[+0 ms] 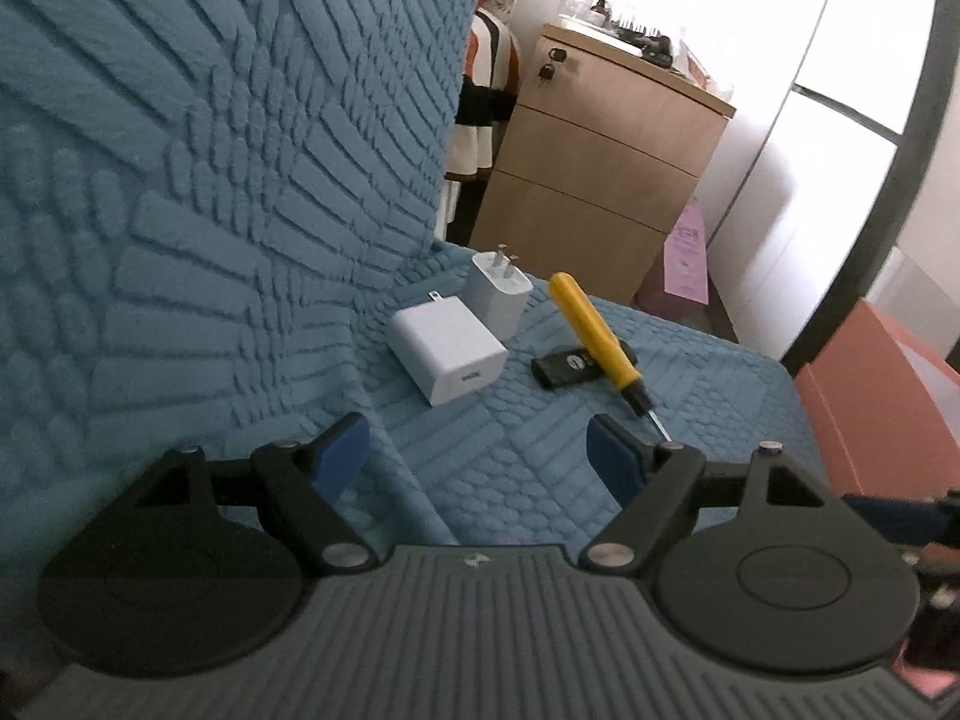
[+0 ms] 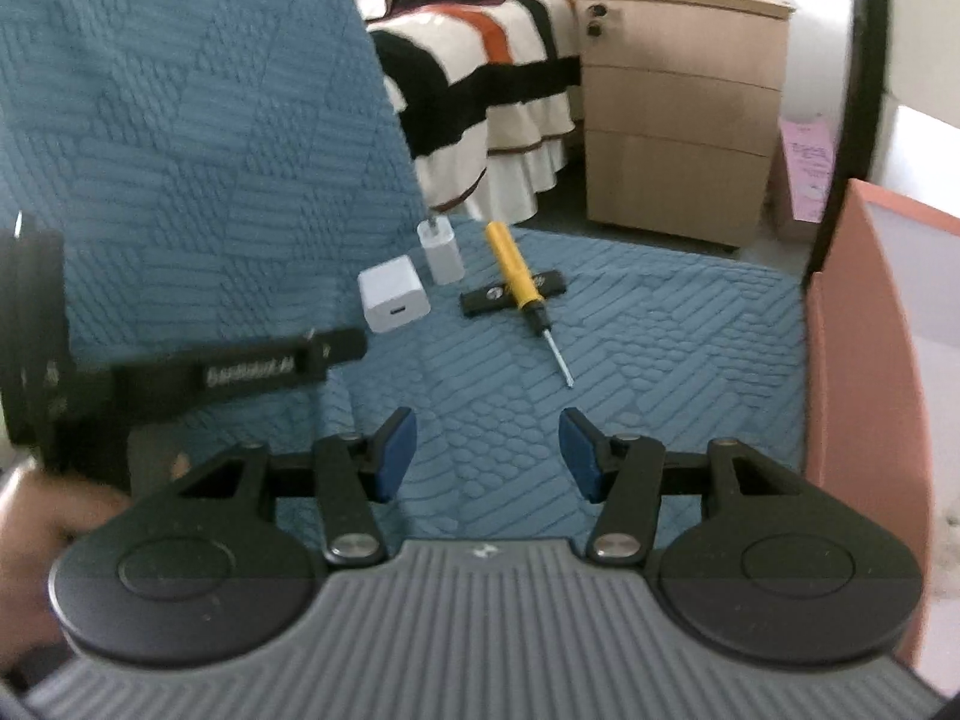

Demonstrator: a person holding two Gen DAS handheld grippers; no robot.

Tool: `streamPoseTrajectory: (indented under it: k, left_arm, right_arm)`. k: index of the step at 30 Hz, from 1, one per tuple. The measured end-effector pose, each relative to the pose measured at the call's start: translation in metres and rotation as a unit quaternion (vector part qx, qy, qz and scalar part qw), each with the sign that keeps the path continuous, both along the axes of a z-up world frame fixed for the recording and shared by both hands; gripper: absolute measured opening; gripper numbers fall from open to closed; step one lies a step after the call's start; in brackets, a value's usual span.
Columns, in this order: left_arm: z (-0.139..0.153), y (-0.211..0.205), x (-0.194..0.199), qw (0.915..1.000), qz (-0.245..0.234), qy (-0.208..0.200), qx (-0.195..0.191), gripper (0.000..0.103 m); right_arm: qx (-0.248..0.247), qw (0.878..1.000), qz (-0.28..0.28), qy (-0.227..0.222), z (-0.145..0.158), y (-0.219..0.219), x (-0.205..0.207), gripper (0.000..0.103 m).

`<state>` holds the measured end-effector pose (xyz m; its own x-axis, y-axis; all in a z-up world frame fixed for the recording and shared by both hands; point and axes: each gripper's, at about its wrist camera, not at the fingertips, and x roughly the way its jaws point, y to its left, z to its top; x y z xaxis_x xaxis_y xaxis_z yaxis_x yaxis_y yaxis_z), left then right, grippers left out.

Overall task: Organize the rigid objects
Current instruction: 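Close the right gripper on the yellow screwdriver shaft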

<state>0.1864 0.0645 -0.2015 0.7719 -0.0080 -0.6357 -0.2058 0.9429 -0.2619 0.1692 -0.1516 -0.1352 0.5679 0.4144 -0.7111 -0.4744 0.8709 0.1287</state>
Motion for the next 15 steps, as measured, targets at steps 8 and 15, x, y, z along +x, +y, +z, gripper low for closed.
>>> streamPoseTrajectory:
  k: [8,15]
  left_arm:
    - [-0.017,0.005,0.035,0.9999,-0.007,0.016,0.002,0.081]
    - [-0.028,-0.008,0.060,0.9989,-0.018,0.018,0.039,0.081]
  right_arm:
    - [-0.016,1.000,0.010,-0.002,-0.017,0.013,0.035,0.049]
    - [-0.036,0.999,0.030,-0.011,-0.023,0.025,0.054,0.041]
